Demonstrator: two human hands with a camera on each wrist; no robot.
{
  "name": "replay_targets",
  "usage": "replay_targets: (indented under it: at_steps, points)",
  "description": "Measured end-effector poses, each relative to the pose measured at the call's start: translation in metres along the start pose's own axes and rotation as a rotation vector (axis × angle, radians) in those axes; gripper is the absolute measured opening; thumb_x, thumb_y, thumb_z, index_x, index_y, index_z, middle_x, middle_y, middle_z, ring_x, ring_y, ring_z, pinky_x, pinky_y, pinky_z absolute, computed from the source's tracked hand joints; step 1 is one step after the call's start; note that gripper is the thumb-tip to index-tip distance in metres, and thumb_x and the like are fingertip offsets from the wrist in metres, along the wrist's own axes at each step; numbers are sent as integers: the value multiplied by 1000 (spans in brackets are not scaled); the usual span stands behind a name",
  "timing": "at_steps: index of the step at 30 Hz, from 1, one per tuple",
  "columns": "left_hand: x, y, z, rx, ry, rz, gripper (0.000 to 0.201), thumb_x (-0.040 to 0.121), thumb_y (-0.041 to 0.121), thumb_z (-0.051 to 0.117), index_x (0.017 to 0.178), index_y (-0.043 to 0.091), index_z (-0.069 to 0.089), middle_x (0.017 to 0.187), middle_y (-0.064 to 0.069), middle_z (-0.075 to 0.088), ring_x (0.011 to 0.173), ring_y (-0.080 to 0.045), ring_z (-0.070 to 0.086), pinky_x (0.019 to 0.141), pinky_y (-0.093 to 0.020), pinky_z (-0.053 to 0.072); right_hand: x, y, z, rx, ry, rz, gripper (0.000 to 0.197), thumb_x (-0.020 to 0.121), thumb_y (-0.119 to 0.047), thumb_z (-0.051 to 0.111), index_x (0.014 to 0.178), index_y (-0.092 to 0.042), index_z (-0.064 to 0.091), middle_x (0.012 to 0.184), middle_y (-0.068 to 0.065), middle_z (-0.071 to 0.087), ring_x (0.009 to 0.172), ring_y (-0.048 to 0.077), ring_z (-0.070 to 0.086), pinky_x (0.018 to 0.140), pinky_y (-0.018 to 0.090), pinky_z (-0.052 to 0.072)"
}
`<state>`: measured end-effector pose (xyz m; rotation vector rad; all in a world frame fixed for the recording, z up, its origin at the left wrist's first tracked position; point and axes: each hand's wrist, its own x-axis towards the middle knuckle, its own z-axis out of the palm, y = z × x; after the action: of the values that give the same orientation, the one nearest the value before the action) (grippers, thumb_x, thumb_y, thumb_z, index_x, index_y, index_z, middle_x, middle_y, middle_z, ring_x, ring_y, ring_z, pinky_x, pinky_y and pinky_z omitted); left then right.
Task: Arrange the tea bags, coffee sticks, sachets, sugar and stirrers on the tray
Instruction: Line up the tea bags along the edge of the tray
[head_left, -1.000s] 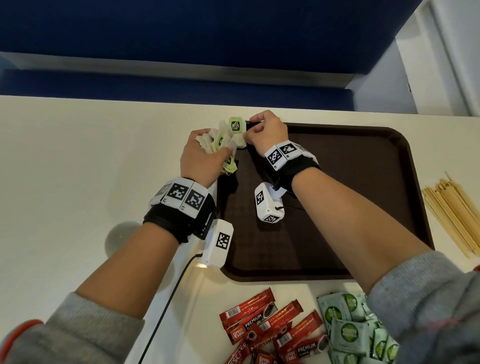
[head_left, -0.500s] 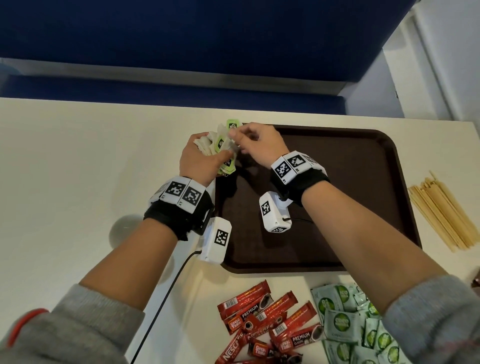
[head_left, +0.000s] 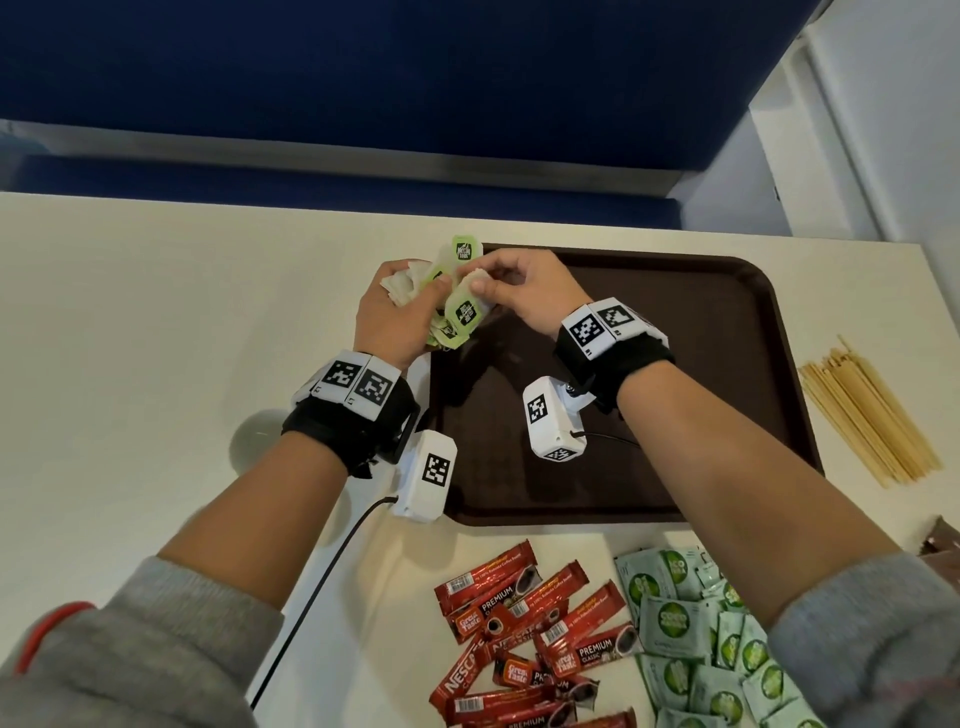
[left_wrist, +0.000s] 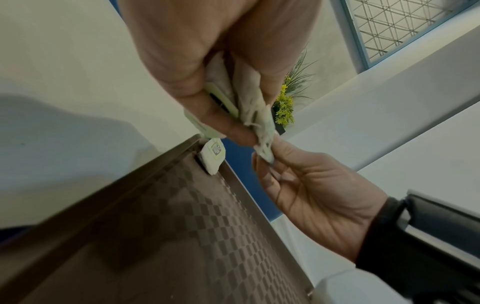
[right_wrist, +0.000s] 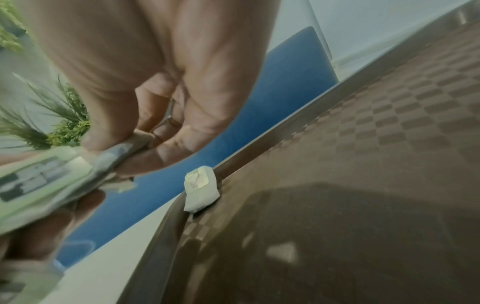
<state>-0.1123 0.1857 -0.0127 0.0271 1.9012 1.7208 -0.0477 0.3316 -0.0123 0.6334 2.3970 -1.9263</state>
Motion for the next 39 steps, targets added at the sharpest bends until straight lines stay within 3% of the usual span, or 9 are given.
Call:
replay_targets:
  at_steps: [5, 8, 12, 16, 21, 26, 30, 32, 39]
  points:
    - [0, -1, -3, 1, 26, -16, 19, 83, 12, 67, 95, 21, 55, 95, -8, 64, 86, -28, 68, 76, -51, 58, 2, 4, -6, 50, 120, 32, 13, 89, -4, 59, 95, -15, 63, 103, 9, 64, 87, 19, 62, 65, 18, 51]
    - [-6, 1, -3, 54, 3, 8, 25, 67, 28, 68, 90, 28, 56, 93, -6, 64, 92, -33, 67, 79, -55, 56, 4, 5, -3, 154, 186, 42, 14, 90, -6, 60, 82, -18, 59, 95, 10, 66, 85, 28, 65, 80, 41, 52]
    - [-6, -1, -1, 57, -56, 44, 40, 54, 45, 68, 92, 36, 57, 103, -8, 66, 97, -31, 66, 84, -57, 54, 2, 2, 2, 35, 238, -23, 17, 87, -9, 64, 79, -21, 55, 81, -4, 63, 67, -2, 60, 65, 16, 50]
    - [-10, 2, -1, 40, -75, 82, 39, 64, 36, 74, 98, 31, 57, 109, -13, 66, 99, -30, 66, 85, -56, 54, 0, 8, 6, -46, 260, -19, 18, 84, -13, 69, 79, -23, 54, 78, -9, 65, 71, 5, 60, 67, 19, 50]
    - [-8, 2, -1, 75, -25, 116, 29, 76, 21, 77, 96, 27, 57, 105, -9, 67, 97, -28, 67, 85, -53, 54, -4, 7, 10, 48, 171, 12, 20, 84, -6, 68, 100, -11, 57, 80, 2, 67, 68, 11, 64, 63, 23, 56]
    - [0, -2, -3, 125, 1, 134, 27, 78, 16, 75, 91, 31, 55, 99, -2, 67, 94, -25, 67, 84, -51, 55, -3, 5, 12, 74, 92, 80, 18, 86, -2, 60, 100, -13, 61, 103, 19, 67, 90, 27, 65, 80, 40, 56]
    - [1, -5, -3, 146, -7, 143, 29, 79, 14, 74, 90, 32, 54, 99, -2, 66, 94, -24, 67, 86, -49, 55, -2, 5, 9, -117, 128, -11, 6, 83, -21, 70, 88, -17, 69, 87, 2, 69, 72, 7, 62, 66, 17, 52]
    - [2, -6, -5, 153, 12, 138, 28, 79, 14, 73, 92, 30, 55, 100, -2, 66, 95, -24, 67, 85, -49, 55, 1, 6, 7, -154, 147, -8, 8, 83, -22, 71, 88, -16, 70, 85, -1, 68, 71, 5, 60, 66, 14, 48]
    - [6, -7, -10, 151, 52, 114, 28, 71, 26, 69, 96, 31, 56, 96, 4, 63, 95, -23, 65, 86, -49, 54, 22, 26, -1, -208, 266, 94, 6, 89, -18, 63, 90, -17, 69, 88, 2, 69, 77, 18, 64, 84, 36, 55]
